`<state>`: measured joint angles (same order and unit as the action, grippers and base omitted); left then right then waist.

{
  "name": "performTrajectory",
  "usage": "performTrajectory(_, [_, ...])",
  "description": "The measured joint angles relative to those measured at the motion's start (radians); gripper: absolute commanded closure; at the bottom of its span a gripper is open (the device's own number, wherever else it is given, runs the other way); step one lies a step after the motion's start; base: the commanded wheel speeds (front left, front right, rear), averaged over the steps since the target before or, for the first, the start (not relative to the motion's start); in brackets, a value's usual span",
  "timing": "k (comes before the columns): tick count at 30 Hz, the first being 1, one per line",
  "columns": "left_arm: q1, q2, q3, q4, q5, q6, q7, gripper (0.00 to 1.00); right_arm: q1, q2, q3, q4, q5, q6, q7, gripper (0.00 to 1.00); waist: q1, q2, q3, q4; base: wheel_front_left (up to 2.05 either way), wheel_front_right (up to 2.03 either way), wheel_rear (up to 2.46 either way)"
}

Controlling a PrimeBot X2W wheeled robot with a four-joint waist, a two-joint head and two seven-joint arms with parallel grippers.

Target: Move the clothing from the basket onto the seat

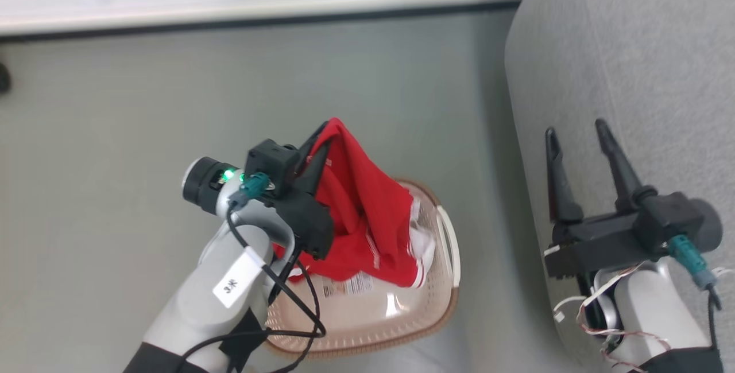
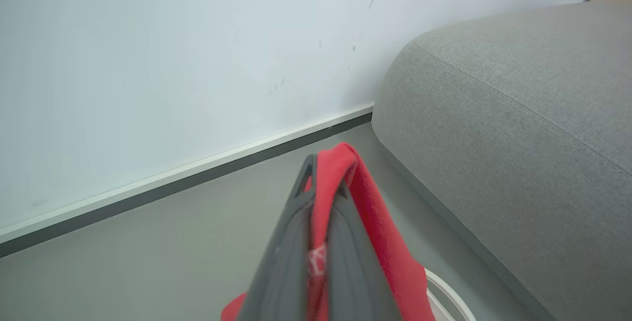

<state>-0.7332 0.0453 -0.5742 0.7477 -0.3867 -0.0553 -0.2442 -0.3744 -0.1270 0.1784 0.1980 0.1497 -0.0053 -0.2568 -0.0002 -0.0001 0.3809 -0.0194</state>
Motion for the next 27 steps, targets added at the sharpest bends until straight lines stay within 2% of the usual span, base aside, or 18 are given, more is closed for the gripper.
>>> performTrajectory(8, [0.000, 0.029, 0.046, -0.018, -0.038, -0.008, -0.005, 1.00, 0.051, 0.025, 0.024, 0.073, 0.009, 0.016, 0.000, 0.00, 0.0000, 0.0000, -0.139, 0.012, 0.00, 0.00, 0.00])
performTrajectory(14, [0.001, 0.029, 0.056, -0.024, -0.052, -0.016, -0.005, 1.00, 0.096, 0.030, 0.037, 0.110, 0.011, 0.025, 0.000, 0.00, -0.0001, 0.0000, -0.231, 0.007, 0.00, 0.00, 0.00])
performTrajectory(27, [0.052, 0.015, 0.043, -0.030, -0.070, -0.025, -0.004, 1.00, 0.184, 0.034, 0.108, 0.180, 0.012, 0.076, 0.000, 0.00, 0.0000, 0.0000, -0.416, -0.003, 0.00, 0.00, 0.00])
